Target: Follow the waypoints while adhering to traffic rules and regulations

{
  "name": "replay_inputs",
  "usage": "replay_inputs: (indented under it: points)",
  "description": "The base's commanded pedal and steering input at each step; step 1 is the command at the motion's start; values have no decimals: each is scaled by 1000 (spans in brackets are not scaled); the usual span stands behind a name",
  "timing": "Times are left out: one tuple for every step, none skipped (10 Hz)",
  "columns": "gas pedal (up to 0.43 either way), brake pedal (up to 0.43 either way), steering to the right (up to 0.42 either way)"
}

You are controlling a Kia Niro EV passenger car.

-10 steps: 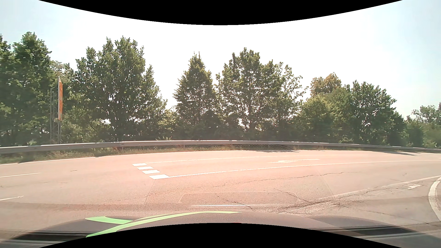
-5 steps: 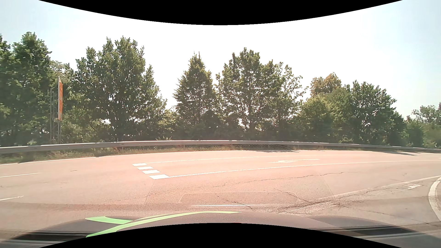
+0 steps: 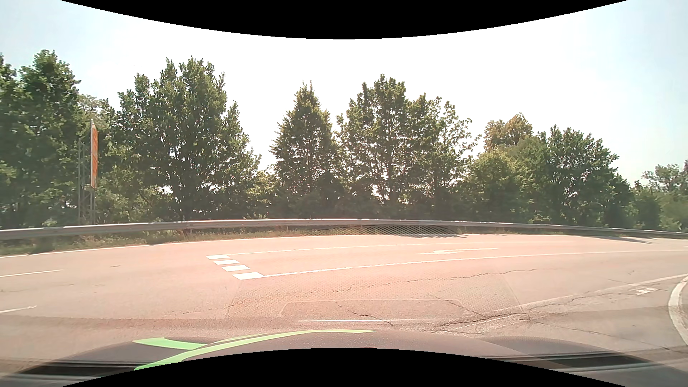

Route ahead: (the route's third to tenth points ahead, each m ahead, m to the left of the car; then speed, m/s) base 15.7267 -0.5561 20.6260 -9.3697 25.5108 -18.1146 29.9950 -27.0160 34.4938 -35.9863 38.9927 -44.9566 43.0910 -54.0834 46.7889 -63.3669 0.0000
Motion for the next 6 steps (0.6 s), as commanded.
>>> replay_inputs:
  points:
    - [0, 293, 151]
    - [0, 293, 151]
    - [0, 293, 151]
    - [0, 293, 151]
    - [0, 293, 151]
    - [0, 293, 151]
